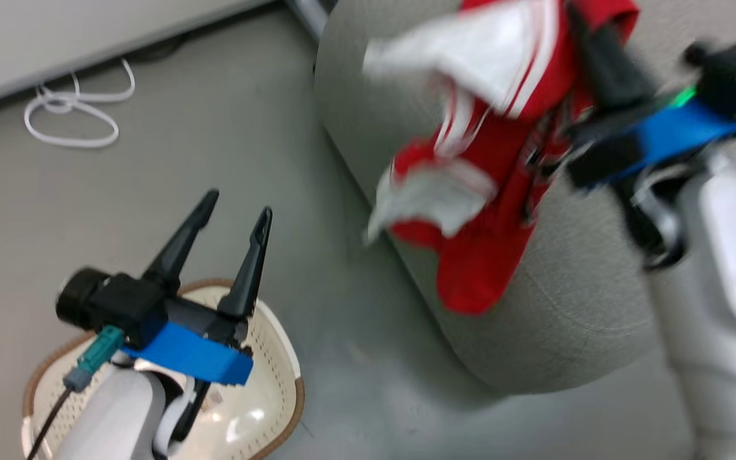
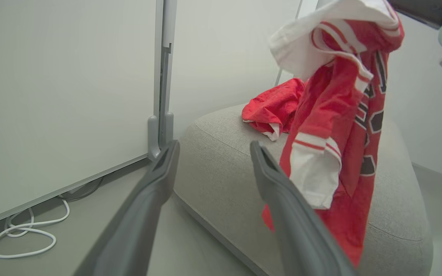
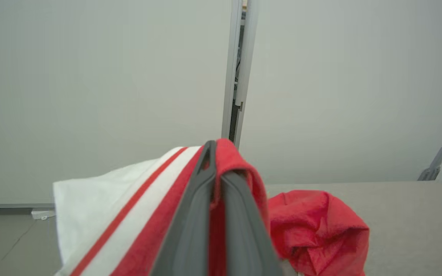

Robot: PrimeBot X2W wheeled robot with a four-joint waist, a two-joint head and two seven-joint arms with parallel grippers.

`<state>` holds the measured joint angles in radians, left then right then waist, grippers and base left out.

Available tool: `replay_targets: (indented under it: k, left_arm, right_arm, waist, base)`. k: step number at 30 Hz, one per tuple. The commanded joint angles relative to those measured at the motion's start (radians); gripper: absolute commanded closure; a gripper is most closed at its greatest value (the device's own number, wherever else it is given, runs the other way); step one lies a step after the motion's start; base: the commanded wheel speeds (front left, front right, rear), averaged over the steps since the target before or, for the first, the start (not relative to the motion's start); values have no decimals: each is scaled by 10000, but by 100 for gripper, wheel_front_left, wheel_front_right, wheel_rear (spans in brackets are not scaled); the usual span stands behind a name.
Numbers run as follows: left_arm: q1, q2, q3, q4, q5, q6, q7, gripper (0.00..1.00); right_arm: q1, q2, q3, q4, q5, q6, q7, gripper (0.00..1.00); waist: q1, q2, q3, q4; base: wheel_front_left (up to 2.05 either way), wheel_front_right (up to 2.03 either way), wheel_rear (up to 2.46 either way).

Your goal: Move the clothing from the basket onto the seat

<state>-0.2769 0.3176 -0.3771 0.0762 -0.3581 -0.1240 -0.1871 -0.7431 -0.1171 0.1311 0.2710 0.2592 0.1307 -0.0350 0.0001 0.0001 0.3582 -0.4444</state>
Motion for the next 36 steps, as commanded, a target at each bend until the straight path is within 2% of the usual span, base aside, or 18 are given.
replay_targets:
  k: [1, 10, 13, 18, 23, 32, 33, 34, 36]
  left_arm:
    - [-254, 111, -25, -94, 33, -54, 49, 0]
    - [-1684, 847, -245, -1560, 329, -82, 735, 0]
    - [-1915, 1078, -174, -2066, 404, -81, 876, 0]
    - [-2013, 1326, -80, -2810, 514, 30, 1064, 0]
    - [-1783, 1464, -29, -3403, 536, 180, 1167, 0]
    - [-1557, 1526, -86, -3446, 420, 249, 1147, 0]
    - [-1541, 1518, -93, -3396, 428, 254, 1115, 0]
    - [-1523, 1493, -100, -3344, 400, 263, 1072, 0]
    - [-1467, 1442, -138, -3185, 348, 259, 968, 0]
  right_arm:
    - [-354, -138, -96, -102, 90, 1, 72, 100]
    - [-3839, -2286, -2376, -879, 584, 1, 1389, 100]
    - [-4783, -3001, -2986, -652, 572, 1, 1632, 100]
    - [-5776, -3811, -4283, 248, 246, 1, 1501, 100]
    - [-5242, -3925, -5006, 1489, -534, 1, 954, 100]
    - [-3948, -3086, -5192, 4148, -1889, 1, 133, 100]
    - [-3913, -3029, -5159, 4383, -1991, 1, 118, 75]
    - [-3877, -3001, -5091, 4562, -2125, 1, 75, 0]
    - [-3834, -2927, -5037, 4870, -2338, 1, -76, 0]
  waist:
    - [-1, -1, 1140, 486]
    - [-1, -1, 3414, 811]
    - [-1, -1, 3954, 822]
    - [-1, -1, 4565, 860]
    - [-1, -1, 4959, 850]
    - [-1, -1, 4885, 950]
    - [-1, -1, 4796, 974]
    - [-1, -1, 4699, 995]
    - [-1, -1, 4448, 1043]
  base:
    - [0, 0, 0]
    - [0, 0, 0]
    - [0, 0, 0]
    - [0, 0, 0]
    - [0, 0, 0]
    - [0, 0, 0]
    - [0, 0, 0]
    - [0, 0, 0]
    - [0, 0, 0]
